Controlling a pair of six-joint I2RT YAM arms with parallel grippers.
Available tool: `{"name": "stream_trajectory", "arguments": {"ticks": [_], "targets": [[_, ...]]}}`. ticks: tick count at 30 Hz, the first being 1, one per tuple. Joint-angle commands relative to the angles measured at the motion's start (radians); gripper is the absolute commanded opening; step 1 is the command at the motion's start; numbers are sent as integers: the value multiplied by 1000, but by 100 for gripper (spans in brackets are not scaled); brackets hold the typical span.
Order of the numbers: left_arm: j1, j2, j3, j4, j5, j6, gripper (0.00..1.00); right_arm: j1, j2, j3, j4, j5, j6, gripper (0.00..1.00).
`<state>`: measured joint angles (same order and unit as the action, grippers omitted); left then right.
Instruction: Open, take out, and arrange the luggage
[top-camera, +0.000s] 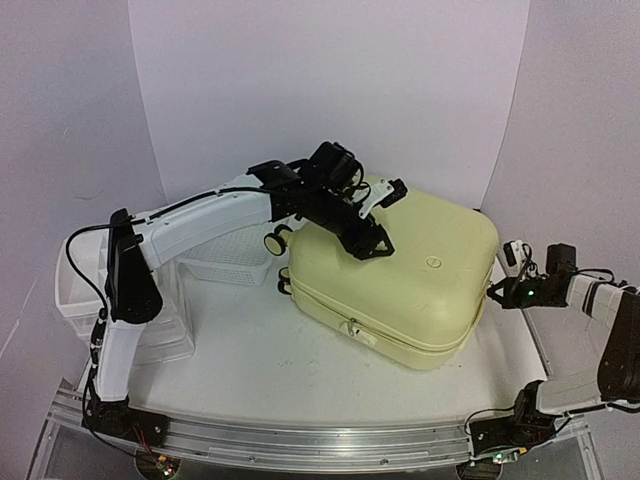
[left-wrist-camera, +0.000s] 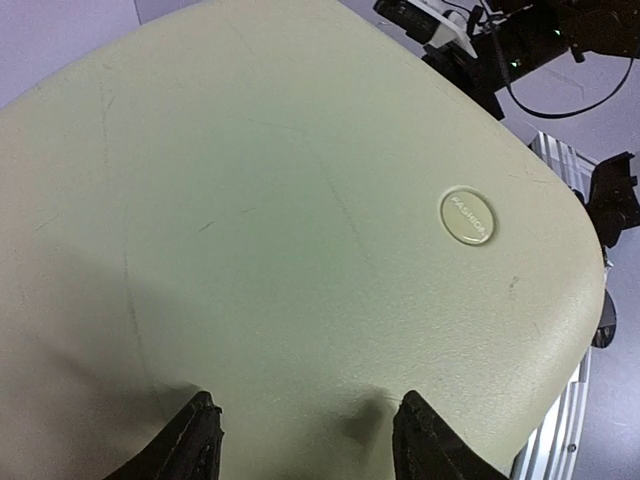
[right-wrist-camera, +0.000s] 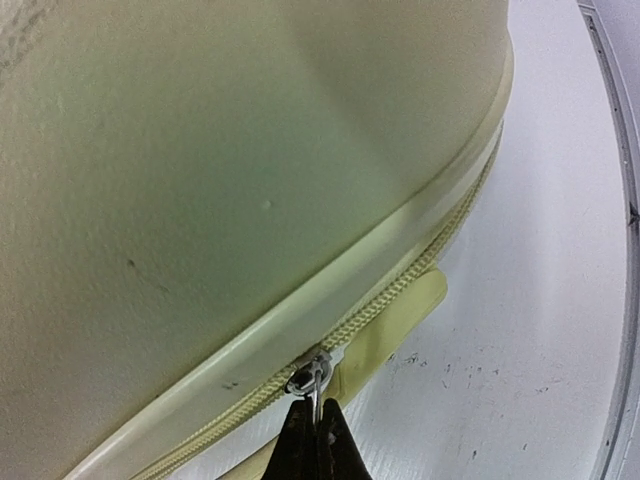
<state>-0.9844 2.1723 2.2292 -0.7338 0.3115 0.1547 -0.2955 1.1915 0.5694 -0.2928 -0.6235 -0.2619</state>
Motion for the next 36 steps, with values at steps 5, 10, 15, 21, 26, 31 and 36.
{"name": "stream_trajectory", "arguments": {"ticks": [5, 10, 15, 21, 26, 31, 36], "targets": [[34, -80, -172, 1, -137, -36, 57, -198, 120, 93, 52, -131, -23, 0], [49, -99, -223, 7, -154, -40, 56, -208, 195, 160, 171, -80, -45, 0], [65, -103, -259, 11, -169, -42, 56, -208, 294, 219, 284, -76, -83, 0], [79, -116, -298, 14, -180, -31, 54, -206, 483, 318, 415, -39, -145, 0], [79, -129, -321, 14, -176, -18, 54, -178, 600, 375, 598, -42, -153, 0], [79, -122, -326, 14, -174, -18, 54, -118, 677, 420, 660, -95, -300, 0], [85, -123, -280, -5, -121, 0, 60, -119, 705, 446, 663, -214, -288, 0]]}}
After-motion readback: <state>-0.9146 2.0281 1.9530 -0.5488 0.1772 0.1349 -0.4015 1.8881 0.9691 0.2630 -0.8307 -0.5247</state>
